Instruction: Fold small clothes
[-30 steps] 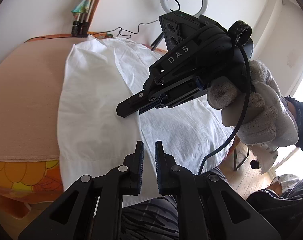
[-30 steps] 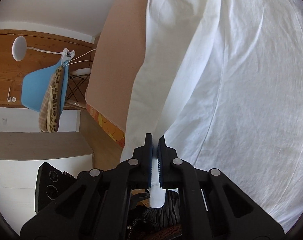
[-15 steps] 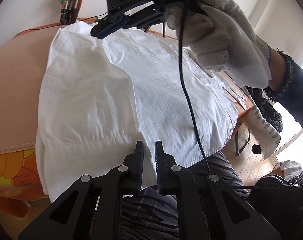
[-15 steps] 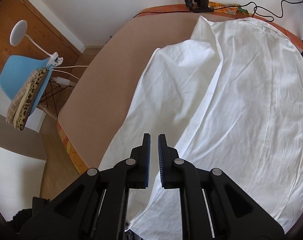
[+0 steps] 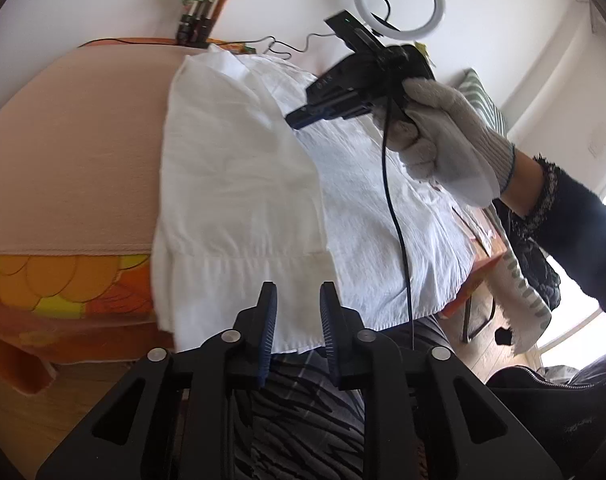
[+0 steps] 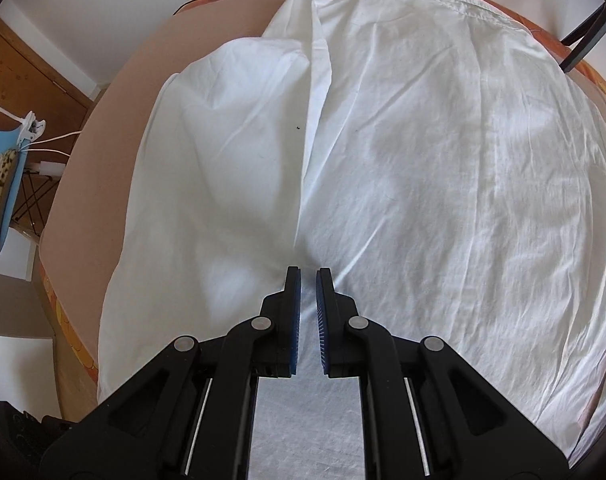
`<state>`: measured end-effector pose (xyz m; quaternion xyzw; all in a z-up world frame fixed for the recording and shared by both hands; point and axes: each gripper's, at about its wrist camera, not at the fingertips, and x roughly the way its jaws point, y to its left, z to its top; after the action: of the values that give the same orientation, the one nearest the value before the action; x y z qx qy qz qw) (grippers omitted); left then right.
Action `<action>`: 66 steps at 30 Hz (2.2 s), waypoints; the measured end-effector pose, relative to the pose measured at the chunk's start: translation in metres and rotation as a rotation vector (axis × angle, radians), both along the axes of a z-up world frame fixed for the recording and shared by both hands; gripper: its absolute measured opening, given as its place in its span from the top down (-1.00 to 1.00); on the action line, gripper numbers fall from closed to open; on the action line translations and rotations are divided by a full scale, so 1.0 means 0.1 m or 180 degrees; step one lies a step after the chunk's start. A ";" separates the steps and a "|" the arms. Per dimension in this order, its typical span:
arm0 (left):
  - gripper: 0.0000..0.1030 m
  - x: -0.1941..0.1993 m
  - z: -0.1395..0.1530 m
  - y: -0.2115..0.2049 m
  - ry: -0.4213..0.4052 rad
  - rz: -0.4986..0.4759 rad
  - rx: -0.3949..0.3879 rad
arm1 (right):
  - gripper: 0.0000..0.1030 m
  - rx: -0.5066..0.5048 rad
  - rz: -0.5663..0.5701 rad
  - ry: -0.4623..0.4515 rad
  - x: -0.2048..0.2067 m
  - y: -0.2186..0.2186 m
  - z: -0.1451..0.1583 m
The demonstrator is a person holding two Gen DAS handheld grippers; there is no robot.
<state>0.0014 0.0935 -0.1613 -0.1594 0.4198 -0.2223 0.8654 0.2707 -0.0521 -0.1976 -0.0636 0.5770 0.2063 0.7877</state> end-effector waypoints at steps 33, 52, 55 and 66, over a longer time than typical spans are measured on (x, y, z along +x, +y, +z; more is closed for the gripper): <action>0.91 -0.04 -0.28 0.50 0.0151 0.0575 -0.1005 | -0.01 0.0219 0.0420 -0.0094 -0.20 0.75 0.42; 0.91 0.00 0.08 -0.10 -0.0255 -0.0177 -0.0521 | -0.29 -0.0512 0.0136 -0.0106 0.61 1.84 0.19; 0.91 -0.01 0.08 -0.12 -0.0261 -0.0208 -0.0513 | -0.29 -0.0791 0.0201 -0.0203 0.61 1.94 0.09; 0.91 0.00 0.18 -0.32 -0.0323 -0.0360 -0.0304 | 0.78 -0.0546 0.0084 -0.0009 0.73 1.59 0.07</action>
<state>0.0011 0.0618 -0.1436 -0.1651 0.3726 -0.2984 0.8631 0.3437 0.1071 -0.1903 -0.1387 0.5905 0.1663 0.7774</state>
